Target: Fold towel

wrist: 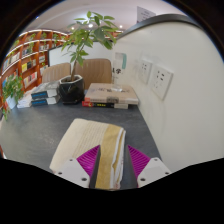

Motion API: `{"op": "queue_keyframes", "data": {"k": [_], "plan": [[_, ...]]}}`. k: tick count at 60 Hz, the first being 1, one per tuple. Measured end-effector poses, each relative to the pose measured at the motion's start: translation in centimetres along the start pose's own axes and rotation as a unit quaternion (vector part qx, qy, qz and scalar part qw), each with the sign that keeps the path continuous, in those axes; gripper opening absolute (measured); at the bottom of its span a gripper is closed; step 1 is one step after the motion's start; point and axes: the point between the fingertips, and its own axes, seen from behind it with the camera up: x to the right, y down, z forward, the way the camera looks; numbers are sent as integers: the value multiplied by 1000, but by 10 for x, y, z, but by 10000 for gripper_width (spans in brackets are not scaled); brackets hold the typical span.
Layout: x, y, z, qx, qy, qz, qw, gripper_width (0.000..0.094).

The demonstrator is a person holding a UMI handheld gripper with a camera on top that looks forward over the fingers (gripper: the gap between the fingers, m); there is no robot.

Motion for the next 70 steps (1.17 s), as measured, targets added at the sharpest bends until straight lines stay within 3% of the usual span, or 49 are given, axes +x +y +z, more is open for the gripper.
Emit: {"op": "queue_keyframes", "data": {"k": [5,11,15,28,41,70], "plan": [[-1,24,4,-20,-7,-12,1000,573],[-12,13,-16,-5,-9,-27,1000,604],[-27,-12,-39,17,-14,-22,1000,665],[-97,-93,-150,116,-36,-11,993,701],[-171,-118,-250,190,-65,3,980,705],[-245,-52,-305,172,-69,-15,983,705]]}}
